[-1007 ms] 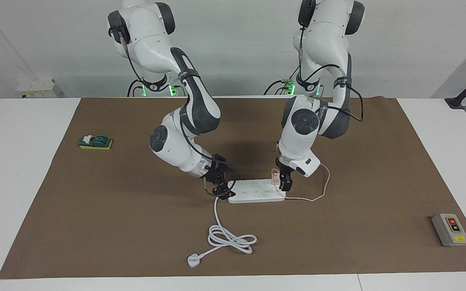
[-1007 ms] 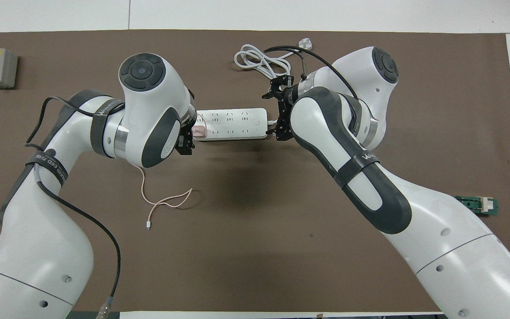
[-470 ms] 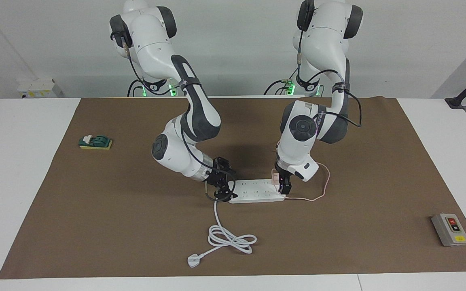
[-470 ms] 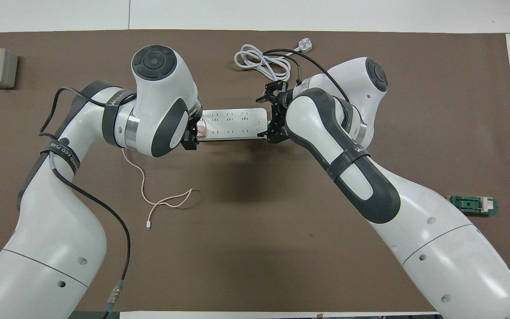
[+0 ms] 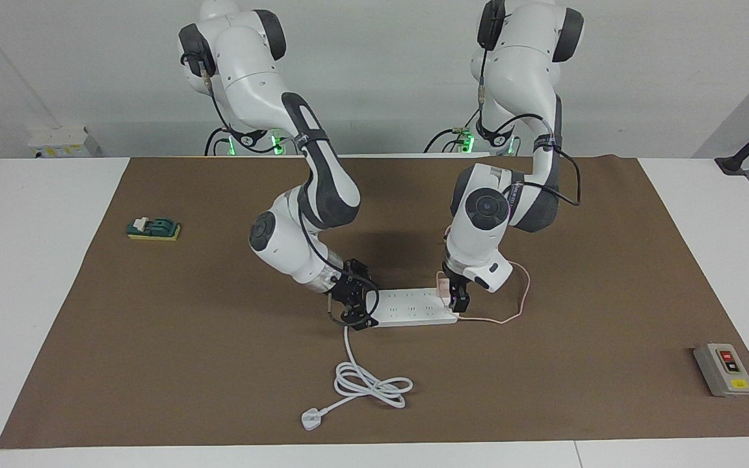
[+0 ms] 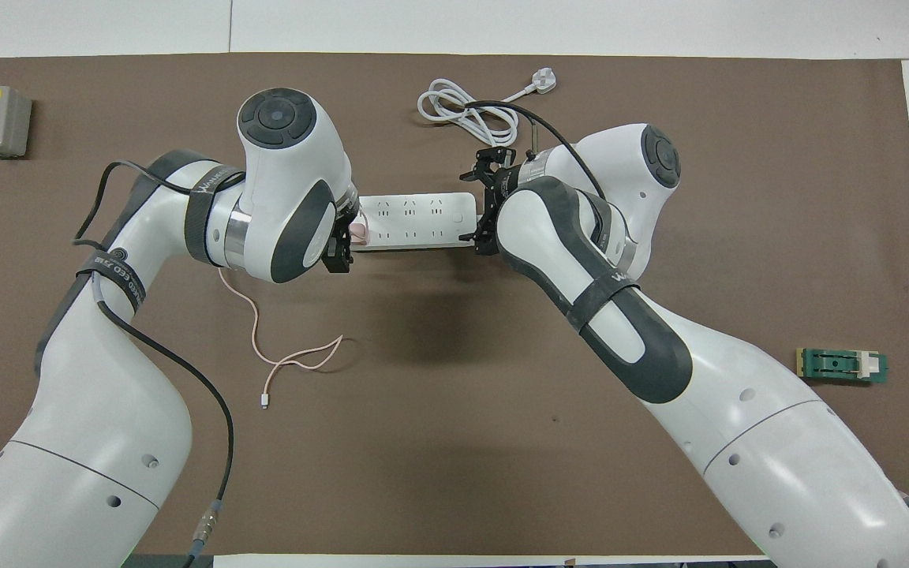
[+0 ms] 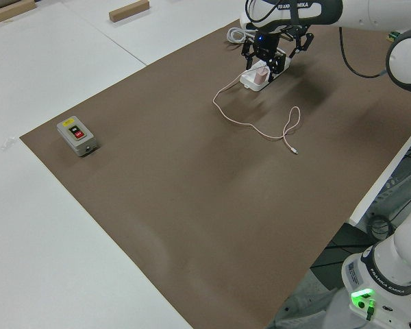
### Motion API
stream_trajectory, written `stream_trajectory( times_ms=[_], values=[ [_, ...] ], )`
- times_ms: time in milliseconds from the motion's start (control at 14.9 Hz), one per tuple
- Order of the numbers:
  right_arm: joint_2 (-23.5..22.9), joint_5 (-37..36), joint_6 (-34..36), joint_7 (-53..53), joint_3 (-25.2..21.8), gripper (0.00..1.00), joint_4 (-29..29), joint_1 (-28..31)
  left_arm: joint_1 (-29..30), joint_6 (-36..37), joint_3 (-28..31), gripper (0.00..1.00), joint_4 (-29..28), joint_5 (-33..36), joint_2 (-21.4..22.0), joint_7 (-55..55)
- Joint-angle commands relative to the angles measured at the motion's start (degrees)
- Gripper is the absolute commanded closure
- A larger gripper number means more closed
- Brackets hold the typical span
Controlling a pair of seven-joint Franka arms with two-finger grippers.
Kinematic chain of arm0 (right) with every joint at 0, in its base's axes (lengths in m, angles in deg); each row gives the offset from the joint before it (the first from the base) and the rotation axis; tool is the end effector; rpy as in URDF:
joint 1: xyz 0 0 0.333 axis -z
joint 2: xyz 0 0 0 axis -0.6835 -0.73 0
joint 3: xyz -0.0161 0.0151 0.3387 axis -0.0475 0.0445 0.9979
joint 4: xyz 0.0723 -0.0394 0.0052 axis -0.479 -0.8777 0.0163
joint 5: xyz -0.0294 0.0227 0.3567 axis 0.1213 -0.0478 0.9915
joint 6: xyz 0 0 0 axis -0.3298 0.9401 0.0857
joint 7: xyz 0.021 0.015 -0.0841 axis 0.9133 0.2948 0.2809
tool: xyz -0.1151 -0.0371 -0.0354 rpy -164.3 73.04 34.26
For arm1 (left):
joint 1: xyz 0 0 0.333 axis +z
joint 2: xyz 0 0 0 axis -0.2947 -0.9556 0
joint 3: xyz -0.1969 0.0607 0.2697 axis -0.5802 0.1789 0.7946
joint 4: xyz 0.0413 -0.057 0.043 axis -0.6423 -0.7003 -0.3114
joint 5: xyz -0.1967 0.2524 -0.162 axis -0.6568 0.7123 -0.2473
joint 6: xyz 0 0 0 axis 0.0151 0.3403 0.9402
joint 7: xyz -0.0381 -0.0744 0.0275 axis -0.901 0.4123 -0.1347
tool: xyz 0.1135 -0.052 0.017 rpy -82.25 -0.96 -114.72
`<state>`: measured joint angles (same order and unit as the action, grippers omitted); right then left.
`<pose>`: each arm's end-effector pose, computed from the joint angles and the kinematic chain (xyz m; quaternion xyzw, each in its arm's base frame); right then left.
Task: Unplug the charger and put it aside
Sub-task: 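Grasp the pink charger with the left gripper while the right gripper holds the strip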
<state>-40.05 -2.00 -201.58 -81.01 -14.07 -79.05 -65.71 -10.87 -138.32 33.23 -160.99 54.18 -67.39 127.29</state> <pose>0.6415 0.2958 0.3105 -0.6769 0.6684 0.2043 0.2310 0.5958 -0.2951 0.3557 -0.7347 -0.6774 0.0259 0.0278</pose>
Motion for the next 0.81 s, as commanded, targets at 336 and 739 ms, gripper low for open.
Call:
stream_trajectory(
  times_ms=[336,739],
  values=[
    [-2.1,1.0,4.0,12.2,0.2,0.00,2.1,0.2,-1.3,-7.7,0.6,0.00,-5.0,-0.7,2.5,-2.2],
    [-3.5,0.8,3.7,13.6,0.2,0.00,2.7,0.2,-2.1,-10.9,0.7,0.01,-12.5,-0.7,7.7,-2.1]
  ],
)
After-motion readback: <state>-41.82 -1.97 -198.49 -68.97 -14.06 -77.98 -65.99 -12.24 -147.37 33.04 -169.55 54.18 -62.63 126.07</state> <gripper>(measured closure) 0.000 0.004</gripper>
